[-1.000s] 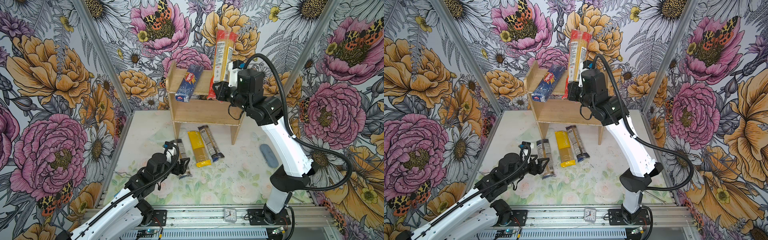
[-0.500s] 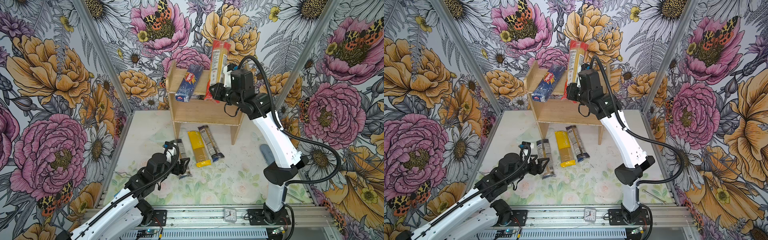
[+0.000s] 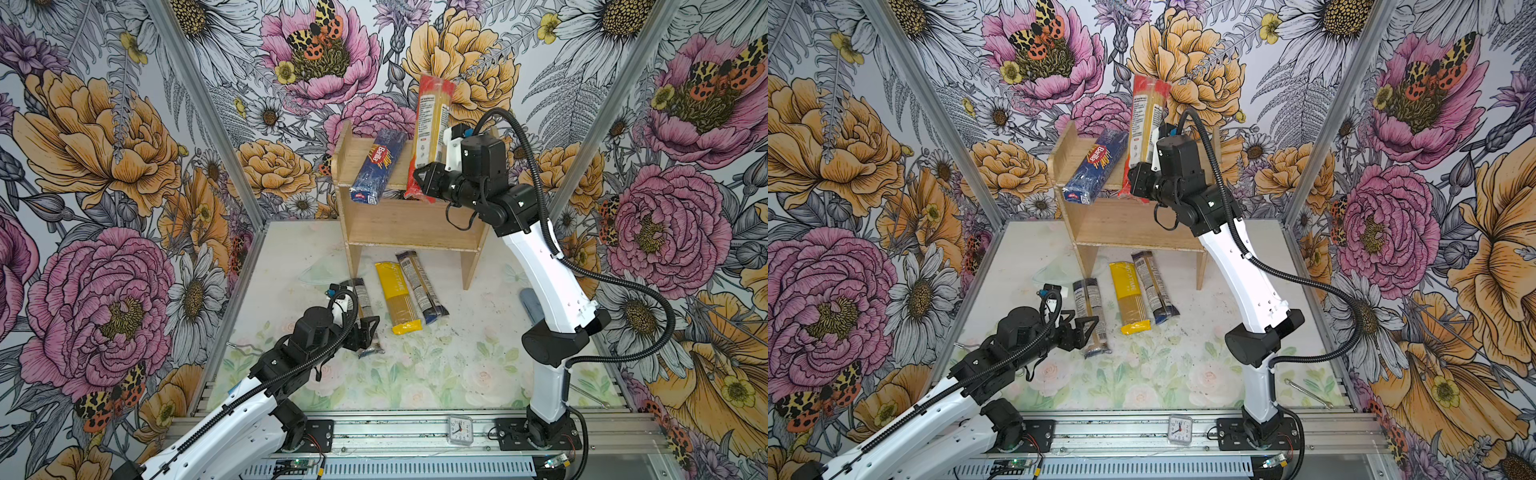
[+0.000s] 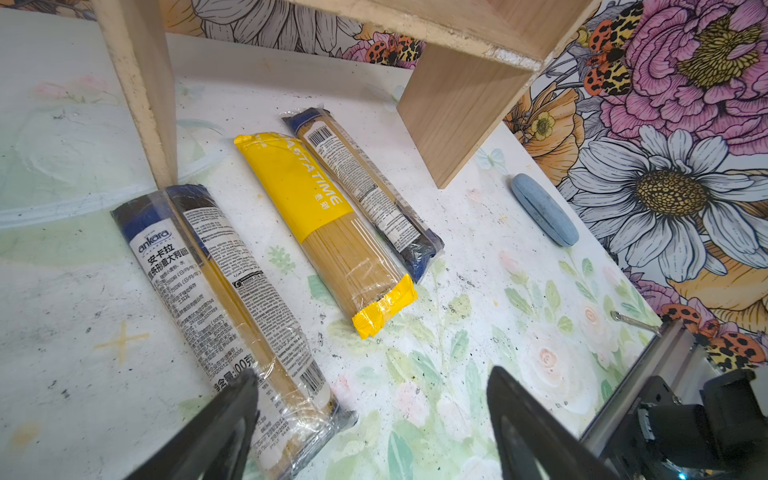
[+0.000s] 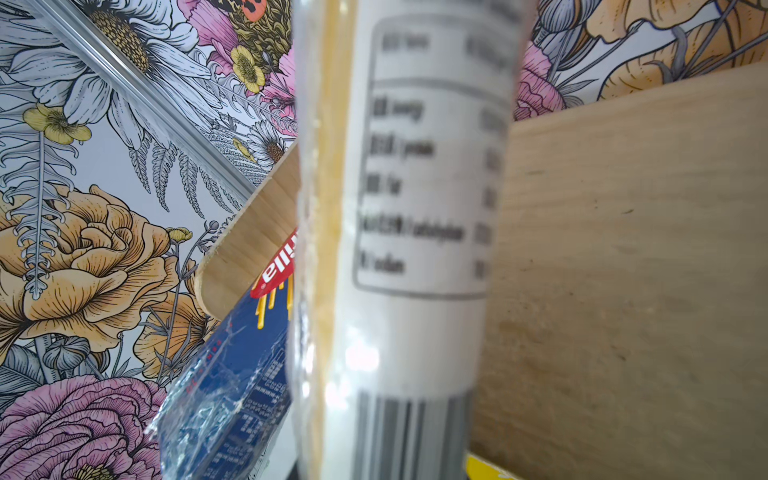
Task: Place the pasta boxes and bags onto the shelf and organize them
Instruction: 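Lower the red-and-white bag onto the top tier beside the Barilla box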
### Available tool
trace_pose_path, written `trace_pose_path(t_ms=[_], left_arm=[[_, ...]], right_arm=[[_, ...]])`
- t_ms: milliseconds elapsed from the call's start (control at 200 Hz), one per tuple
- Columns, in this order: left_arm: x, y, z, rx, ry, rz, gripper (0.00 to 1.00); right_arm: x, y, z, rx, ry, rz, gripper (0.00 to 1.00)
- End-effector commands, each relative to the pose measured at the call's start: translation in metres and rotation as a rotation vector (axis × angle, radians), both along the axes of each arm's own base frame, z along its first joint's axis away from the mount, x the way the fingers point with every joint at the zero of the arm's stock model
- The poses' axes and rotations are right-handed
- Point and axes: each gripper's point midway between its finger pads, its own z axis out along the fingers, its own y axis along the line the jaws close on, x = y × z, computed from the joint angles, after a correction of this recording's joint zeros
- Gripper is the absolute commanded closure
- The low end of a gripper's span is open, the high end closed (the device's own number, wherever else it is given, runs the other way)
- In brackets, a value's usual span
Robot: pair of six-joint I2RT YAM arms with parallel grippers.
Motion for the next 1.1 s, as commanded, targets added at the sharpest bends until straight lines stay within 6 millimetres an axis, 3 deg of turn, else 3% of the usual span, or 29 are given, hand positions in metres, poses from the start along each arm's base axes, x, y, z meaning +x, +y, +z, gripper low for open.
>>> trace_pose_path(t_ms=[0,661,1096], left_arm=[[0.0,0.002,0.002,-0.019,-0.013,0.019,0.14],[-0.001,0.007,0.004,-0.024,-0.026,0.038,0.14],[-0.003,0.009,0.004,-0.027,-0.027,0.041,0.14]], right_arm=[[-0.005,-0.005,0.07,0.11,-0.215,0.013,0.95],[0.002,-0.007,0.06,0.089,-0.2,0.007,0.62],[0.003,0.001,0.053,0.092,-0.177,0.037,0.61]])
